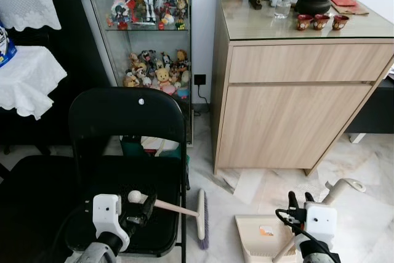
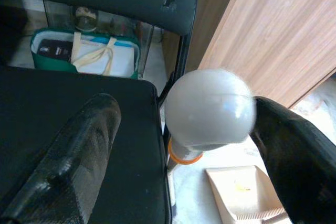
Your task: Sweep floor
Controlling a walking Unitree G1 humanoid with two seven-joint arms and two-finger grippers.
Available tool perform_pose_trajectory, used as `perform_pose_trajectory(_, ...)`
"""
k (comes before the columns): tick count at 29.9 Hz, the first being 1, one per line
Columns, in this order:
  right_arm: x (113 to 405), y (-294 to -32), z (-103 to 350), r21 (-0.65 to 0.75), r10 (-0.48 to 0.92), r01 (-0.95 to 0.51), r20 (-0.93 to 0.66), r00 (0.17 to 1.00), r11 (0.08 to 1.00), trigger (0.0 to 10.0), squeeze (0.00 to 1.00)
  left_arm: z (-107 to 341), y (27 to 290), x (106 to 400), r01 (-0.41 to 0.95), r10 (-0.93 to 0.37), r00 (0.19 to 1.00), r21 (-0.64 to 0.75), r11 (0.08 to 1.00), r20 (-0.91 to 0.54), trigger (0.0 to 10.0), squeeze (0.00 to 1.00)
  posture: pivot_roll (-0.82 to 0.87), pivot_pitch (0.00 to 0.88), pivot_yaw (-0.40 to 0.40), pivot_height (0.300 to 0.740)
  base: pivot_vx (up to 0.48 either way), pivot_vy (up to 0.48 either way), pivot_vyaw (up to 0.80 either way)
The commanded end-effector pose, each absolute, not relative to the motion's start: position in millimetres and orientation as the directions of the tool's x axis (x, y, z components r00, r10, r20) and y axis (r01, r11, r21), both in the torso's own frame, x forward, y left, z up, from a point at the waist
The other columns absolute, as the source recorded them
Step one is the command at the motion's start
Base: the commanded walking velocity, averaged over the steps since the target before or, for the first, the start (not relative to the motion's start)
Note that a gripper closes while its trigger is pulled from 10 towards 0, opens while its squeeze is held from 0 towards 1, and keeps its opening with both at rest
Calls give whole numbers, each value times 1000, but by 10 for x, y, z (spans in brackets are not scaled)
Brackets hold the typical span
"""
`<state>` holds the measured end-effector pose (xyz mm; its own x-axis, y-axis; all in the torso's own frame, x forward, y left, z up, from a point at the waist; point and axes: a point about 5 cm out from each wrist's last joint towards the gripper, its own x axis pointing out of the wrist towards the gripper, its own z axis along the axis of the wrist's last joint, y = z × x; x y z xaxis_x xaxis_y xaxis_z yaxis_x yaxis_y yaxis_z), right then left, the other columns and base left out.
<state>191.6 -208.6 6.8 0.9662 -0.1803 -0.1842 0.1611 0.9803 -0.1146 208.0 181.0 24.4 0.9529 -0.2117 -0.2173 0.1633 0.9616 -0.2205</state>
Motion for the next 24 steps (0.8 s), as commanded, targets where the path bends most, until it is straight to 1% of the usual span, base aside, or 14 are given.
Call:
perform_pose_trajectory(1, 1911, -2087, 67, -113, -182, 163, -182, 966, 980, 10000, 0, 207, 1838, 2068, 144, -193, 954, -210, 967, -232, 10000, 0, -97, 0, 7, 740, 0, 0, 0)
perform_pose_trajectory(12, 1909, -2086, 73, -113, -182, 164, -178, 967, 980, 10000, 0, 103, 1819, 2150, 113, -161, 955, -196, 974, -249, 10000, 0, -102, 0, 7, 740, 0, 0, 0)
perform_pose_trajectory(19, 1905, -2082, 78, -113, -178, 159, -178, 968, 981, 10000, 0, 89, 1831, 2238, 47, -94, 966, -194, 980, -240, 10000, 0, -109, 0, 2, 740, 0, 0, 0)
perform_pose_trajectory(24, 1903, -2090, 76, -116, -178, 159, -180, 968, 980, 10000, 0, 74, 1849, 2253, 49, -90, 967, -175, 983, -236, 10000, 0, -108, 0, 1, 740, 0, 0, 0)
